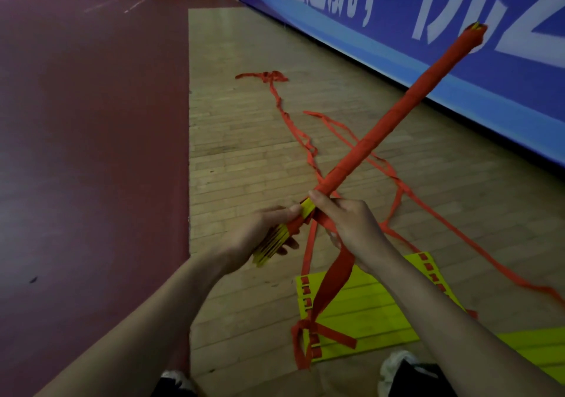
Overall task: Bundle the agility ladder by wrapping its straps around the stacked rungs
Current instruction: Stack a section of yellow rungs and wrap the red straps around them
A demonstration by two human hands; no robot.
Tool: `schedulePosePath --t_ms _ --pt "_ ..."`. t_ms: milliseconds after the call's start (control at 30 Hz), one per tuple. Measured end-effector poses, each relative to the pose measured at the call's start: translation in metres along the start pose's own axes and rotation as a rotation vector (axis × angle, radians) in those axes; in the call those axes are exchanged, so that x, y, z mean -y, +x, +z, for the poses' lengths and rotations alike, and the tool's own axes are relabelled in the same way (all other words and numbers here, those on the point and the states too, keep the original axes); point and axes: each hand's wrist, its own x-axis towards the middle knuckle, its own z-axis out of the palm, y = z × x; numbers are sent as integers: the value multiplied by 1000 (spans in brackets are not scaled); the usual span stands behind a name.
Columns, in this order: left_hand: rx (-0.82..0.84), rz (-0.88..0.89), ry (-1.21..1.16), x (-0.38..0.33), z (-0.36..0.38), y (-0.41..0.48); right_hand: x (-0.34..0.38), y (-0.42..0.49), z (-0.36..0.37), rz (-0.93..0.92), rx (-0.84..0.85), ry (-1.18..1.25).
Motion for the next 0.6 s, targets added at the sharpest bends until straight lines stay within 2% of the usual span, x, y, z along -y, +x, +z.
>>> schedulePosePath --t_ms 100,233,400,600 --pt "198 -48 -161 5 -14 0 1 -3 1 -20 78 58" --pt "313 -95 -335 9 -19 -1 2 -5 2 -39 188 174" --pt "242 47 -342 11 -16 2 0 3 -1 -9 215 220" --pt "66 165 -224 8 -12 2 0 9 -5 8 260 162"
